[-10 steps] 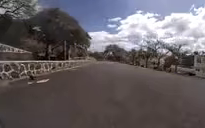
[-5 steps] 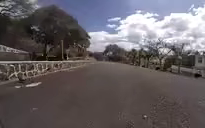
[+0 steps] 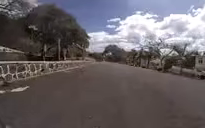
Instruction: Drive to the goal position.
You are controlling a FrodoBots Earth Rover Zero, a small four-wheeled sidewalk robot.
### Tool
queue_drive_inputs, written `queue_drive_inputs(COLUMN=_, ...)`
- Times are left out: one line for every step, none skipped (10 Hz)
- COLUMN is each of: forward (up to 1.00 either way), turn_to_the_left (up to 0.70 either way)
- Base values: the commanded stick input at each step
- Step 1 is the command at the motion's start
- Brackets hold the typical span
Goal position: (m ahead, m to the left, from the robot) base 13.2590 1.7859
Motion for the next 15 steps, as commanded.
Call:
queue_drive_inputs(forward=0.85, turn_to_the_left=0.01)
queue_drive_inputs(forward=0.85, turn_to_the_left=0.01)
queue_drive_inputs(forward=0.85, turn_to_the_left=0.01)
queue_drive_inputs(forward=0.85, turn_to_the_left=0.01)
queue_drive_inputs(forward=0.85, turn_to_the_left=0.01)
queue_drive_inputs(forward=0.85, turn_to_the_left=0.01)
queue_drive_inputs(forward=0.85, turn_to_the_left=0.01)
queue_drive_inputs(forward=0.85, turn_to_the_left=0.01)
queue_drive_inputs(forward=0.85, turn_to_the_left=0.01)
queue_drive_inputs(forward=0.85, turn_to_the_left=0.01)
queue_drive_inputs(forward=0.85, turn_to_the_left=0.01)
queue_drive_inputs(forward=0.85, turn_to_the_left=0.01)
queue_drive_inputs(forward=0.85, turn_to_the_left=0.01)
queue_drive_inputs(forward=0.85, turn_to_the_left=0.01)
queue_drive_inputs(forward=0.85, turn_to_the_left=0.01)
